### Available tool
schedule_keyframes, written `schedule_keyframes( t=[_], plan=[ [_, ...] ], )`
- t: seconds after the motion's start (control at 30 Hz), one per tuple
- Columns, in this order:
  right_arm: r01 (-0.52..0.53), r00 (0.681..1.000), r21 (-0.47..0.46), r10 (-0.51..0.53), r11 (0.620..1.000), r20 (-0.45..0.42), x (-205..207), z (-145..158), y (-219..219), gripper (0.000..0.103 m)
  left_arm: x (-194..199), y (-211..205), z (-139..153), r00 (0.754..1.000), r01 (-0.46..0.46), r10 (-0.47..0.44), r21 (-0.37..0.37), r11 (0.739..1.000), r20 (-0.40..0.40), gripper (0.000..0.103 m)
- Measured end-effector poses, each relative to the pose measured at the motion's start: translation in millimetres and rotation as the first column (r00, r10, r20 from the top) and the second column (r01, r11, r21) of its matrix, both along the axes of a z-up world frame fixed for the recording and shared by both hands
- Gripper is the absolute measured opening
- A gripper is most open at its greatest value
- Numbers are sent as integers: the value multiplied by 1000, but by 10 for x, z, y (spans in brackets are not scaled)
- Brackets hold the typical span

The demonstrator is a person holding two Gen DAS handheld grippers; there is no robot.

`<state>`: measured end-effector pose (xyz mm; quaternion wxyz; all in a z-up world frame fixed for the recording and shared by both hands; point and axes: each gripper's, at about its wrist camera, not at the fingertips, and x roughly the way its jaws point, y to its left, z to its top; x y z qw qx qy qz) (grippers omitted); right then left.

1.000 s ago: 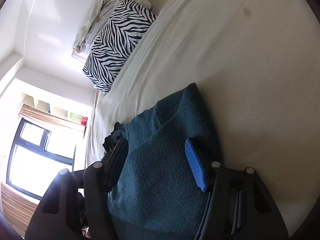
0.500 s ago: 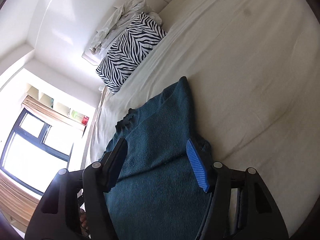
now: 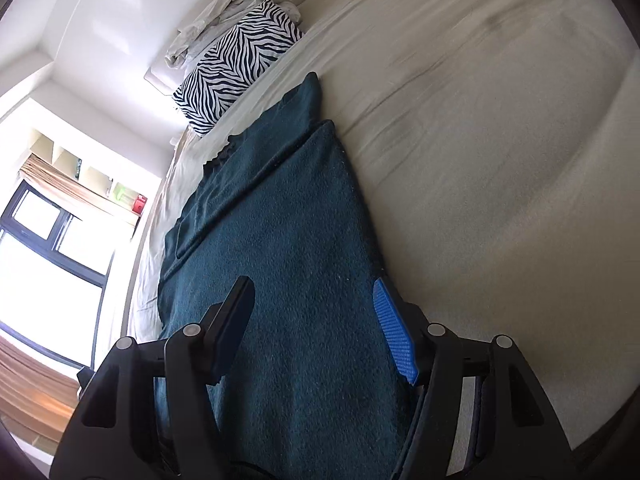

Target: Fold small clothes

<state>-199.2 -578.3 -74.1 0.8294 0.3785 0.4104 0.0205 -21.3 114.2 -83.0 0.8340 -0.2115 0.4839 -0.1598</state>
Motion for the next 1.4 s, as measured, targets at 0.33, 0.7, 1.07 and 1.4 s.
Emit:
schedule_keyframes(
  t=[0.33, 0.7, 1.07, 1.4],
  plan=[
    [-36, 998, -18, 35, 999, -55, -452, 62, 41, 61, -446, -62, -135, 988, 95, -101, -53, 994, -121, 68],
    [-37, 990, -10, 35, 999, -134, -909, 139, -146, 61, -489, -85, -158, 979, 135, -137, -27, 991, -153, 52],
    [-84, 975, 71, 96, 994, -202, -994, 42, -112, 61, -481, -165, -166, 970, 166, -167, -17, 986, -178, 56],
    [-152, 960, 96, 170, 984, -221, -880, -56, 4, 25, -540, 35, -269, 970, 120, -129, -53, 991, -208, 9]
  ],
)
